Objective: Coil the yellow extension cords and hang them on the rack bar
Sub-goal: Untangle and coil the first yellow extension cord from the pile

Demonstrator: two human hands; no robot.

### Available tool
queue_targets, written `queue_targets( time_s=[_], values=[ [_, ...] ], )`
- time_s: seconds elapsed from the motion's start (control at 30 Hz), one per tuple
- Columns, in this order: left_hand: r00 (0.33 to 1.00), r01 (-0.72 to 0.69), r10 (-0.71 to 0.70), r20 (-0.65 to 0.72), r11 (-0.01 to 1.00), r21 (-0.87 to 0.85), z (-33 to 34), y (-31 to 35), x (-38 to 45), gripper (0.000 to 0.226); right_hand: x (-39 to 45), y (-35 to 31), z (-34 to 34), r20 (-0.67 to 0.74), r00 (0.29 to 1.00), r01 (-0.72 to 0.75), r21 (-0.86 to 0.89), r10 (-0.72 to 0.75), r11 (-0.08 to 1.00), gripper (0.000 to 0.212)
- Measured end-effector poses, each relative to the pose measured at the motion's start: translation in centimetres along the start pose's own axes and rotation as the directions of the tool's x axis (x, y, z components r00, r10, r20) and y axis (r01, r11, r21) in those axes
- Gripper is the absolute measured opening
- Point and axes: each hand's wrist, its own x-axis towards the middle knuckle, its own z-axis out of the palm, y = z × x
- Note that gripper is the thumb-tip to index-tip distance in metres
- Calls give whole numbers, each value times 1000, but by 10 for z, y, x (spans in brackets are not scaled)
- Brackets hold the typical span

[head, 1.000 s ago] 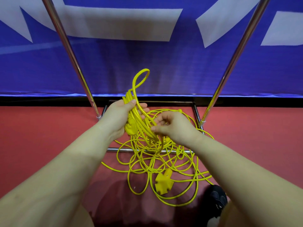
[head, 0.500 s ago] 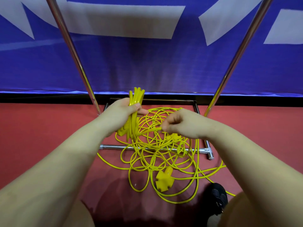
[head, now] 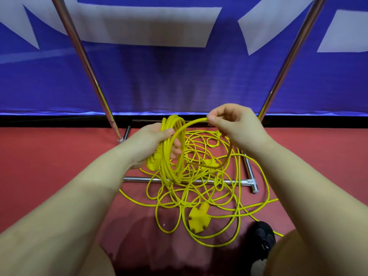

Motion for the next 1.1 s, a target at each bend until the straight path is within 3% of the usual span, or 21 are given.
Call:
queue_targets(
  time_s=[0.13,0.2,0.33,0.4,0.47,0.5,0.53,0.6,0.67,0.7,0.8,0.93,1.1],
  values=[
    [984,81,-77,162,997,-20,9,-2,-3,18,-1,2,4,189,982,45,-103,-25,994,17],
    [981,87,-76,178,995,-53,13,-2,-3,20,-3,5,14,286,958,71,-150,-26,986,19],
    [993,2,-2,114,1000,1,10,-3,1,20,-4,5,22,220,976,33,-102,-10,994,17],
    [996,-47,49,74,999,-22,6,-2,4,20,-2,12,19,283,956,3,-278,79,961,25],
    [997,-71,73,13,992,-108,2,0,6,20,-1,22,14,350,912,-7,-507,213,862,33],
    [997,-80,79,-11,987,-140,-1,2,7,21,0,25,11,349,909,-5,-539,229,842,30],
    [996,-85,81,-29,984,-154,-4,3,7,22,1,24,9,326,924,-11,-498,199,867,22],
    [996,-85,80,-42,988,-129,-10,3,8,24,4,18,3,197,976,-52,-210,95,976,10],
    [996,-76,74,-48,996,-45,-12,2,7,23,5,8,-3,51,998,-44,59,41,997,12],
    [997,-64,64,-47,998,-5,-11,1,6,23,5,5,-4,2,1000,-28,96,28,995,11],
    [1000,-17,17,9,1000,11,-5,0,3,22,4,3,-5,-16,1000,-17,44,17,999,10],
    [994,26,-19,110,997,-68,-2,1,0,22,4,7,-1,77,997,-8,-58,12,998,9],
    [983,50,-41,177,998,-45,6,0,-3,21,6,13,5,98,995,17,-77,-10,997,10]
  ],
)
